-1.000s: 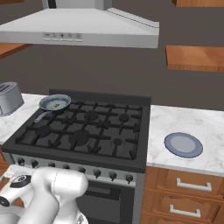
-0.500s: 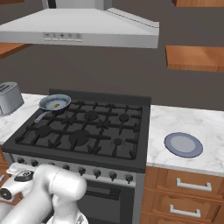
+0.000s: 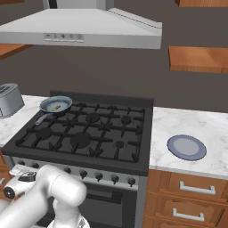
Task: Pick up the butter stick and place it in the pan. Then turn on the burner for the pan.
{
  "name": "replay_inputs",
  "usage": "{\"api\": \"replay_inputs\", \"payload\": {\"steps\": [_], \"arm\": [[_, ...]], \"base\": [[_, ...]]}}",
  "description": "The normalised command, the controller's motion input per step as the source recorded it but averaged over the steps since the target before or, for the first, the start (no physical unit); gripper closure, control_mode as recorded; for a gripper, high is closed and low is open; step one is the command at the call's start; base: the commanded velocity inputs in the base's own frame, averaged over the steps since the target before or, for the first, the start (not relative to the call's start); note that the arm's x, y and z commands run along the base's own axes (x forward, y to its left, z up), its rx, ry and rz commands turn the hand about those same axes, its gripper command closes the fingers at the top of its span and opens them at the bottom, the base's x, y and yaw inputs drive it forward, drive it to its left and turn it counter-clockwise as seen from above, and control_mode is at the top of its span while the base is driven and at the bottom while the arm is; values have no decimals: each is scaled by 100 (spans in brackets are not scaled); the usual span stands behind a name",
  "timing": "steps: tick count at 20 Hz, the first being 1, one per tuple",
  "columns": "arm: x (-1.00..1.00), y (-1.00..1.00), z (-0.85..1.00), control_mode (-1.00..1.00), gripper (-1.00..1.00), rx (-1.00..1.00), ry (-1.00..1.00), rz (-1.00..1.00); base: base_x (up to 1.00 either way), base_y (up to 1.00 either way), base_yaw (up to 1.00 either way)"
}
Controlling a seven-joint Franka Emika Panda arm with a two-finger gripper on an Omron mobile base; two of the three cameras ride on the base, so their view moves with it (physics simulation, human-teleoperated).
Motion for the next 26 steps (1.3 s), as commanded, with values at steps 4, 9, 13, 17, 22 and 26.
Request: {"api": "replay_inputs", "payload": {"steps": [4, 9, 13, 17, 22, 26], "arm": [[18, 15, -16, -100, 100, 0, 0, 0], [3, 24, -1, -100, 100, -2, 0, 0], [-2, 19, 0, -100, 100, -15, -1, 0], [-14, 16, 4, -100, 100, -16, -6, 0], [-11, 17, 5, -100, 100, -16, -4, 0], [-6, 22, 0, -100, 100, -22, -2, 0]], "base": [[0, 0, 0], [0, 0, 0], [0, 0, 0], [0, 0, 0], [0, 0, 0], [0, 0, 0]]}}
